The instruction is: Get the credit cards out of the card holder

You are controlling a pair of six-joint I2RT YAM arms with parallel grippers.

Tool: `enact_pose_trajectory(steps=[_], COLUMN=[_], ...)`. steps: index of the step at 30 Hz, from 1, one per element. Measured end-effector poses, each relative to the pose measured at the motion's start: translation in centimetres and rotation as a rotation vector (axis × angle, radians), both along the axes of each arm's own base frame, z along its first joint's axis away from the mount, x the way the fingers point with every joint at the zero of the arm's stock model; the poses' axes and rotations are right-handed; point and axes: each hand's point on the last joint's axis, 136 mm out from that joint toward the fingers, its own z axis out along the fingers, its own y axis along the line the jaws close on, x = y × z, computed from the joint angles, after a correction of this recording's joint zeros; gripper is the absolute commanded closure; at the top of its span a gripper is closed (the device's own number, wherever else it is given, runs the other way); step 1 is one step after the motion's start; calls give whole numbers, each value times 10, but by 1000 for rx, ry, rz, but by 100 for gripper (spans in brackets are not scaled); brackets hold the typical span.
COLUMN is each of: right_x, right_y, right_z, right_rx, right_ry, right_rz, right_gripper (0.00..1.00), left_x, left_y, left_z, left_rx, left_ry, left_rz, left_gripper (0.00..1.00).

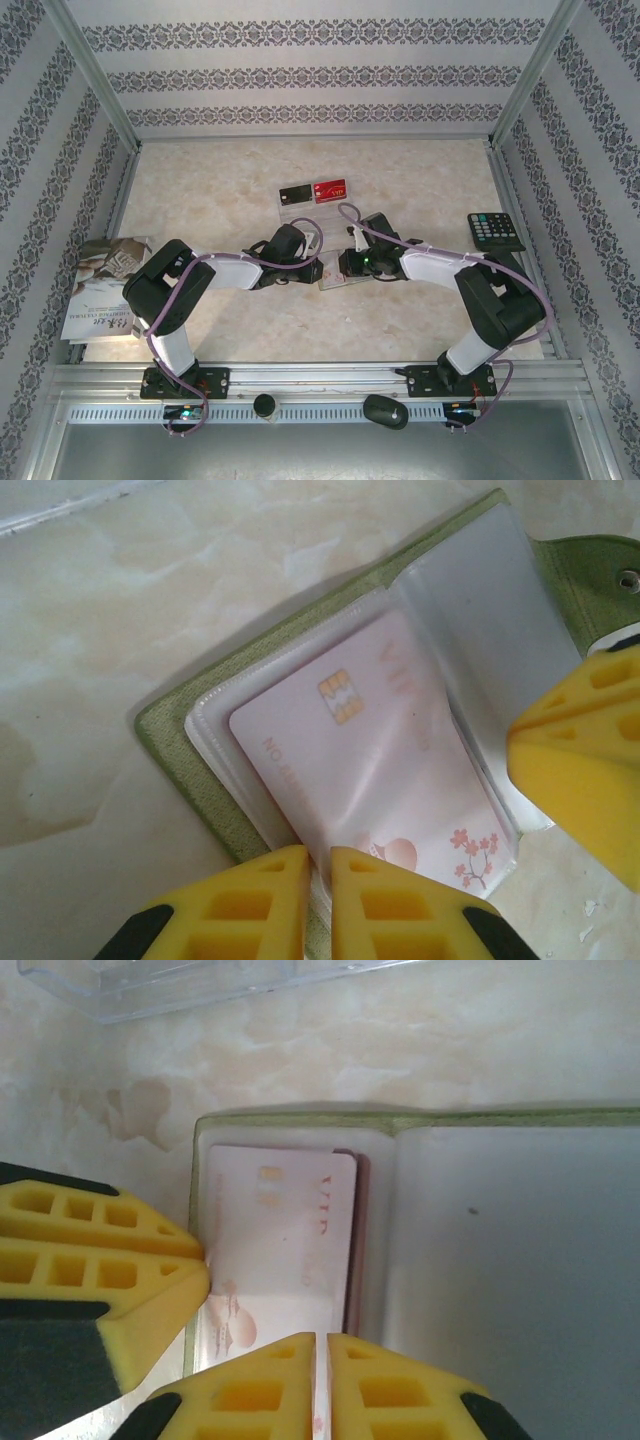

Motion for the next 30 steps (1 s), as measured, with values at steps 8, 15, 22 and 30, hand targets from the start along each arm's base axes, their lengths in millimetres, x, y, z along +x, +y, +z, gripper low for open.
enact_pose_trajectory(steps=[8,15,22,30], right_x=[5,11,23,26], right_y=[-5,-2,0,6], right_z=[-14,-13,-9,-11], right_rx=[10,28,67,114], right_ry=[55,74,67,100], right_rz=[-34,-48,-98,-126], right_gripper=[90,86,84,83], left_x=[0,0,0,0], left_y=[0,0,0,0], left_z=[0,0,0,0], left_rx=[-5,-7,-11,-12], left_ry=[-3,-1,3,4], left_rz=[-1,-1,-3,-4], left_gripper=[87,87,87,87])
